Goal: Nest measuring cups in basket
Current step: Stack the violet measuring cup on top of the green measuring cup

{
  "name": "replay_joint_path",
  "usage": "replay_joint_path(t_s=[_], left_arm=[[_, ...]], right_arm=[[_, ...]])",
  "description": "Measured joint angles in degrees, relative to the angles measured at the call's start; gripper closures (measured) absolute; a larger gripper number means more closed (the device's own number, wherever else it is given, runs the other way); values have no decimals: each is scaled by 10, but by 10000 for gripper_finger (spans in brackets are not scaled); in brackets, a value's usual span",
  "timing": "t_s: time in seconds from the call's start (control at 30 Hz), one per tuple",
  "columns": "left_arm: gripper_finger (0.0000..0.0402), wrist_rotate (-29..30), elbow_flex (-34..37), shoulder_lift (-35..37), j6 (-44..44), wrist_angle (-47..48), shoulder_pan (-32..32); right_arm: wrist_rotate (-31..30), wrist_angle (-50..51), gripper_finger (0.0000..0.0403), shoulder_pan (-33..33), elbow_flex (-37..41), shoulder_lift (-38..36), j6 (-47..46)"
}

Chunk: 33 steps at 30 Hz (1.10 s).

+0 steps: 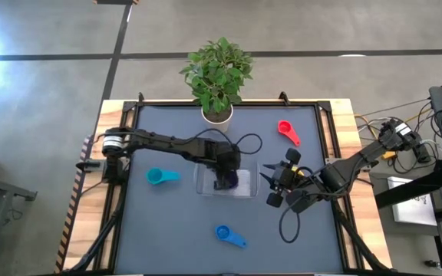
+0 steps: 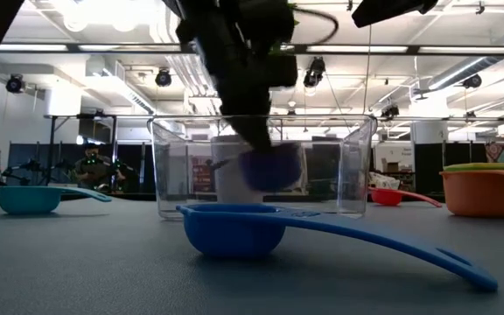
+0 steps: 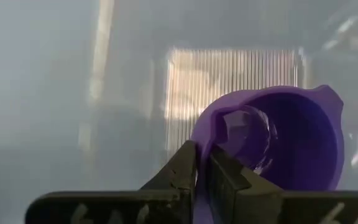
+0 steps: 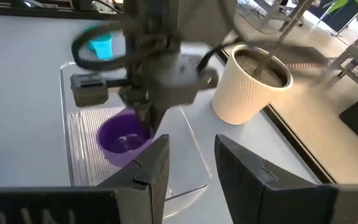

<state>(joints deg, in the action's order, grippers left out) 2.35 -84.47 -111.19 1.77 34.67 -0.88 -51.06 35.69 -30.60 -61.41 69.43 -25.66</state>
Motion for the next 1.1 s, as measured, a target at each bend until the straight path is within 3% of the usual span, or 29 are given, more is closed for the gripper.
replay_joint_path(t_s=[0.13, 0.27, 0.4, 0.47, 0.63, 0.77, 0.87, 1.1], left_arm=[[399, 22, 0, 48, -18, -3, 7], [399, 61, 28, 111, -45, -36, 21], [400, 76, 93, 183, -74, -166, 33], [400, 76, 136, 214, -91, -262, 35], [401, 78, 229, 254, -121, -500, 35], [401, 99, 264, 254, -133, -629, 35], [401, 114, 273, 243, -134, -686, 34], [401, 123, 272, 211, -144, -790, 34]], right_arm=[[-24, 0, 284, -15, 0, -1, 1], [-96, -1, 284, -52, 2, -4, -5], [-203, -22, 284, -92, 24, 0, -23], [-225, -43, 284, -98, 42, 1, -31], [-239, -110, 284, -98, 84, 1, -41], [-240, -166, 284, -88, 104, 1, -11], [-236, -229, 273, -77, 118, 1, 45], [-155, -425, 211, -8, 122, 9, 222]])
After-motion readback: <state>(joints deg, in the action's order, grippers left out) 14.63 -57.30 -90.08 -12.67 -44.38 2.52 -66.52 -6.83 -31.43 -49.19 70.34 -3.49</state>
